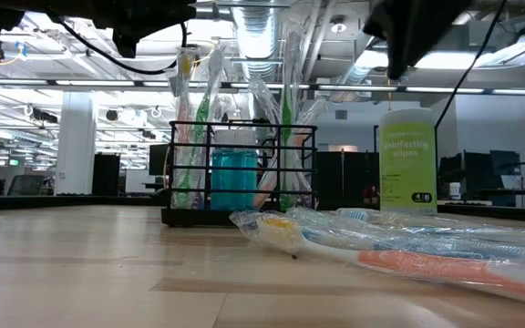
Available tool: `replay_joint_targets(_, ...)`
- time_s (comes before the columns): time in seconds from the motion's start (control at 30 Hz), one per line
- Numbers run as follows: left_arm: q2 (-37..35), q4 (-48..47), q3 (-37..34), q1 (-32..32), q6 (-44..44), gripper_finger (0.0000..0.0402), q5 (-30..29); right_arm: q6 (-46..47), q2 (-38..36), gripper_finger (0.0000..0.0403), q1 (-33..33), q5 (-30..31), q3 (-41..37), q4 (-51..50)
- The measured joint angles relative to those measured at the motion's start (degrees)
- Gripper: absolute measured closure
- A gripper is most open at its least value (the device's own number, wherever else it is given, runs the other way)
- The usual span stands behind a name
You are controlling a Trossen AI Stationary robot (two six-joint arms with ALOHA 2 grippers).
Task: Pick & Place toothbrushing station
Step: Put the blue toothbrush into the mesh
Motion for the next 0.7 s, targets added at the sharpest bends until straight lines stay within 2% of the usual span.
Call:
replay_joint_targets(0.13,0.0,0.0,0.0,0.0,0.0,0.0293,0.0,4.7,0.0,0.0287,0.0,3.1,-4.6,2.1)
replay_joint_targets(0.5,0.0,0.0,0.0,0.0,0.0,0.0293,0.0,16.7,0.0,0.0294,-0.9,3.2,-17.0,13.8)
replay_joint_targets(0.7,0.0,0.0,0.0,0.0,0.0,0.0293,0.0,19.4,0.0,0.0294,-0.9,2.8,-22.1,21.4)
